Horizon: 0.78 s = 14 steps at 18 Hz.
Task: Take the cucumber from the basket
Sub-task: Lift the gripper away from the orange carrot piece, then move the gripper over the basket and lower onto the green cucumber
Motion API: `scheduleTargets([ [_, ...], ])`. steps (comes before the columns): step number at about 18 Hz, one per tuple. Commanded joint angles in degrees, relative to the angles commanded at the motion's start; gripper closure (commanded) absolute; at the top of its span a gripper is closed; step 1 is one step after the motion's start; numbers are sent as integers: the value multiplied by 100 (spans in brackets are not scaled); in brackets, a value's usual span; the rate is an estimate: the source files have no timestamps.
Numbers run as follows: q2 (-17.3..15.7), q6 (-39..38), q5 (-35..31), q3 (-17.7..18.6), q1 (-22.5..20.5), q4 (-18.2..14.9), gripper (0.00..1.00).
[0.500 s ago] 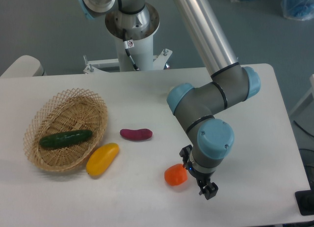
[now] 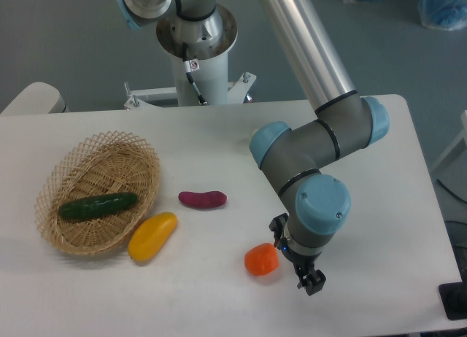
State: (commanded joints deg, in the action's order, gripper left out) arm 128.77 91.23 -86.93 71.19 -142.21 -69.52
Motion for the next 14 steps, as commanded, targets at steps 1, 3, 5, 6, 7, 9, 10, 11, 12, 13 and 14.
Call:
scheduleTargets([
  [1,-70,0,18,131,0,0,0],
  [3,-228,-70,105,456,26,43,0],
  [5,-413,-210,543,632,26,0,0],
  [6,-544,-350,719,834,44,8,0],
  [7,-685,-543,773,1053,79,43,0],
  [9,-949,-720,782,1405,324,61,0],
  [10,-1028,-773,782,1520,473,61,0],
  [11,-1090,-895,782,1626,605,70,0],
  [12,-1178,-1070,782,1714,737,70,0],
  [13,-1283,-1211,782,1801,869,70,0],
  [14,-1371,-1291,782,1915,1018,61,0],
])
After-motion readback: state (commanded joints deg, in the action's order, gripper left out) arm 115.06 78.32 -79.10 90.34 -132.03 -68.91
